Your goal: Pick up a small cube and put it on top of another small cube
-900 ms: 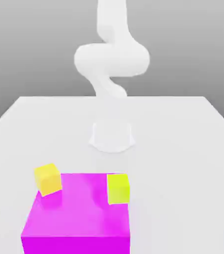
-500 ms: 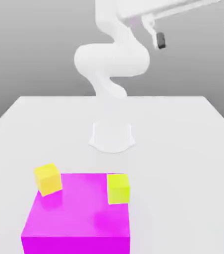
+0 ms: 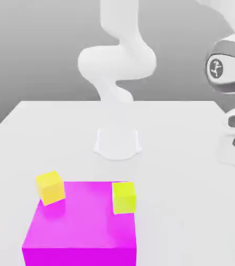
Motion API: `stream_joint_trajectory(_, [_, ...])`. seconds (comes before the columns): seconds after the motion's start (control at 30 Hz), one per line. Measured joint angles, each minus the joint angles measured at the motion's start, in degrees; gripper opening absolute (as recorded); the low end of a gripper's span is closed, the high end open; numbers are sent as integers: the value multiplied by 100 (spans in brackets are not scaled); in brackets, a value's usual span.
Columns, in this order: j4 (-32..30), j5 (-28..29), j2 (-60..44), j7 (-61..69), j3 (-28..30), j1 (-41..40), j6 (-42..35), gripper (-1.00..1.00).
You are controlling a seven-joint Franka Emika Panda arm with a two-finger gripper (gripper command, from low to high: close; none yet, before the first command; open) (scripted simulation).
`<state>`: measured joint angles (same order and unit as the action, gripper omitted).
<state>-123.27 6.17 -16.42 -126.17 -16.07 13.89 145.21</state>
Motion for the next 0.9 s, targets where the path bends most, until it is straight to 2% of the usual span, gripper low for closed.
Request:
stream_joint_trajectory(0.13, [123,343,-829,-1231,292,635,177,0])
stream_joint_trajectory(0.27, [302,593,-1652,-1619,571,942,711,0])
stream_joint_trajectory(0.3, [332,629,-1781,-1652,612,976,807,-100])
stream_joint_trajectory(0.5, [347,647,-1846,-1669,633,994,871,-100])
stream_joint_trajectory(0.67, [153,396,-1077,-1498,428,824,294,-100])
stream_joint_trajectory(0.9, [-797,-390,401,-1077,594,22,-171,-100])
